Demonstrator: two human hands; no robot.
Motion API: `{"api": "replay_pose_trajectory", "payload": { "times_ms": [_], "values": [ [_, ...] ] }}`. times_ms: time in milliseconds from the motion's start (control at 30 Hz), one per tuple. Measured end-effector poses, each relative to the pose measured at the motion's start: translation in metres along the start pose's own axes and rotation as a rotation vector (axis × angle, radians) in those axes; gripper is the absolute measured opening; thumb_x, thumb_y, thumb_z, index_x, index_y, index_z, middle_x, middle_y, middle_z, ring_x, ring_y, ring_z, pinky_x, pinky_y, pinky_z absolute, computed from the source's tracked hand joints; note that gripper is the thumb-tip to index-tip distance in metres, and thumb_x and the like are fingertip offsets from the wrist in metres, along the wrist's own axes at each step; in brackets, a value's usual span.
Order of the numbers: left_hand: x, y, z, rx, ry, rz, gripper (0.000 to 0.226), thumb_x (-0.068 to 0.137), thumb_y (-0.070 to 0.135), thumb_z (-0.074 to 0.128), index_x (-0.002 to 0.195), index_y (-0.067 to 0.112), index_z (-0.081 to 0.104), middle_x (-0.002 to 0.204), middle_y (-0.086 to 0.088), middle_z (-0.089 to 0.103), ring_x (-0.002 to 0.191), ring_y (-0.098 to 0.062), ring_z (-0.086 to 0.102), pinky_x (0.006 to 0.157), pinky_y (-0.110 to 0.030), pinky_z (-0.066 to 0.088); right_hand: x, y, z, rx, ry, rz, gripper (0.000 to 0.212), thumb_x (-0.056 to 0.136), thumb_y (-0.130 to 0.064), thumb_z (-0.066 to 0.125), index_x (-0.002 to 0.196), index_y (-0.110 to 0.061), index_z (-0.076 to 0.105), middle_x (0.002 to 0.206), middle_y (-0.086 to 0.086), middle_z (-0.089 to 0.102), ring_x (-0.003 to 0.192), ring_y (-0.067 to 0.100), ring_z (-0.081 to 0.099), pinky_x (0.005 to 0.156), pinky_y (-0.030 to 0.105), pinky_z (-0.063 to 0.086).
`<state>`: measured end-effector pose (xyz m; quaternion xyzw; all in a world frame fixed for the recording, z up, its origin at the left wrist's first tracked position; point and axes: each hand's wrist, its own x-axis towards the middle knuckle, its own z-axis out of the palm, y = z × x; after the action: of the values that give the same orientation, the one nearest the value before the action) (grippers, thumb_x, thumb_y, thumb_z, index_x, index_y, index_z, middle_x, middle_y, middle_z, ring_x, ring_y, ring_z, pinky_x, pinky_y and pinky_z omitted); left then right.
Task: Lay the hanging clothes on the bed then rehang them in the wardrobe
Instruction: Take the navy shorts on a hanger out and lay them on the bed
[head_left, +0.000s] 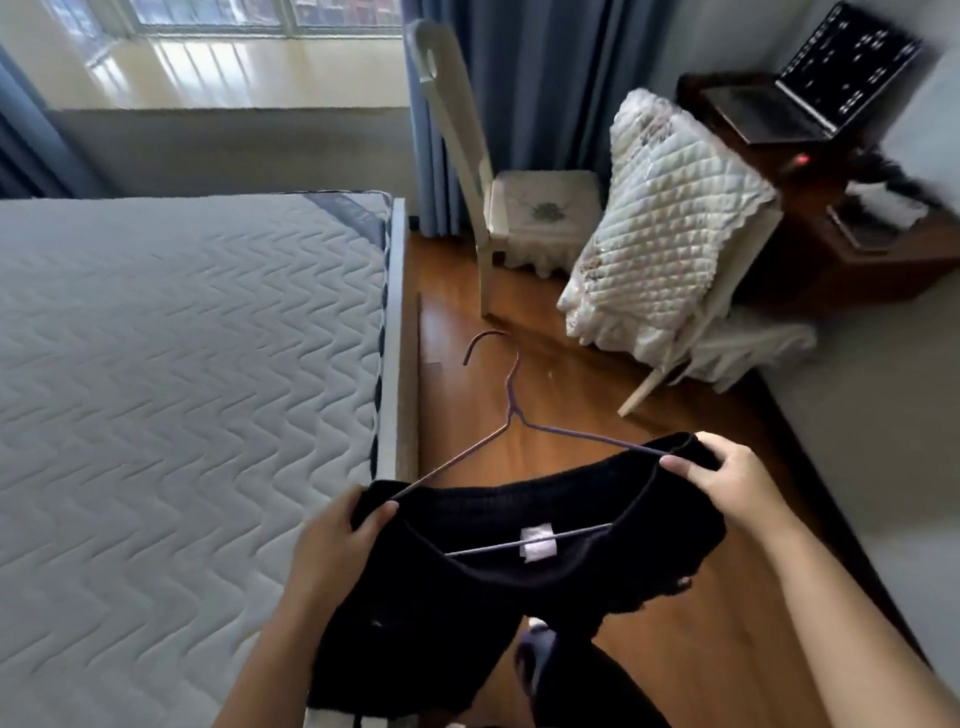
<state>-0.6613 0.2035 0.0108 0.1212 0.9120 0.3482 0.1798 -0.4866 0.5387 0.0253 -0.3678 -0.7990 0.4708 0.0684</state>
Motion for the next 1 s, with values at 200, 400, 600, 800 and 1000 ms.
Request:
{"api": "replay_pose_trajectory", "payload": {
  "times_ms": [200,400,600,800,1000],
  "values": [
    [0.079,0.046,0.035,-0.063,-0.010,0.023,0.016,0.084,0.031,0.060,0.069,0.029,0.054,0.072,0.007,0.062,0.075,-0.018,0.058,0.062,-0.032,0.039,0.076,0.018,-0.016,-0.099,0.165,0.038,0.016,0.074,-0.031,0.072,0.068,-0.027,0.058,0.069,-0.009,0.065,0.080,0.024,0.062,0.064,0.026,0.040],
    [0.179,0.105,0.050,-0.081,0.062,0.002,0.015,0.080,0.037,0.063,0.070,0.029,0.055,0.072,0.002,0.062,0.078,-0.025,0.059,0.062,-0.033,0.038,0.211,-0.006,-0.040,-0.085,0.063,-0.037,0.012,0.077,-0.024,0.071,0.079,-0.025,0.059,0.075,-0.014,0.062,0.081,0.019,0.060,0.065,0.019,0.043],
    [0.261,0.167,0.038,-0.029,0.220,-0.007,0.018,0.082,0.037,0.061,0.079,0.019,0.057,0.073,-0.003,0.060,0.074,-0.025,0.053,0.063,-0.034,0.035,0.334,-0.068,-0.055,-0.016,-0.058,-0.083,0.014,0.082,-0.021,0.067,0.086,-0.019,0.053,0.081,-0.004,0.060,0.084,0.019,0.058,0.076,0.032,0.044],
    [0.309,0.159,0.021,-0.103,0.286,-0.168,0.021,0.079,0.034,0.065,0.079,0.014,0.060,0.068,0.000,0.060,0.071,-0.026,0.056,0.057,-0.027,0.037,0.436,-0.116,-0.015,-0.115,-0.205,-0.162,0.016,0.079,-0.035,0.067,0.089,-0.025,0.060,0.090,0.000,0.069,0.090,0.025,0.064,0.083,0.045,0.051],
    [0.411,0.125,-0.004,-0.224,0.422,-0.295,0.021,0.083,0.033,0.061,0.085,0.012,0.059,0.077,-0.004,0.060,0.078,-0.027,0.054,0.066,-0.033,0.034,0.532,-0.190,0.056,-0.244,-0.241,-0.249,0.013,0.082,-0.032,0.065,0.087,-0.025,0.056,0.082,-0.002,0.063,0.083,0.021,0.056,0.067,0.031,0.040]
  ]
}}
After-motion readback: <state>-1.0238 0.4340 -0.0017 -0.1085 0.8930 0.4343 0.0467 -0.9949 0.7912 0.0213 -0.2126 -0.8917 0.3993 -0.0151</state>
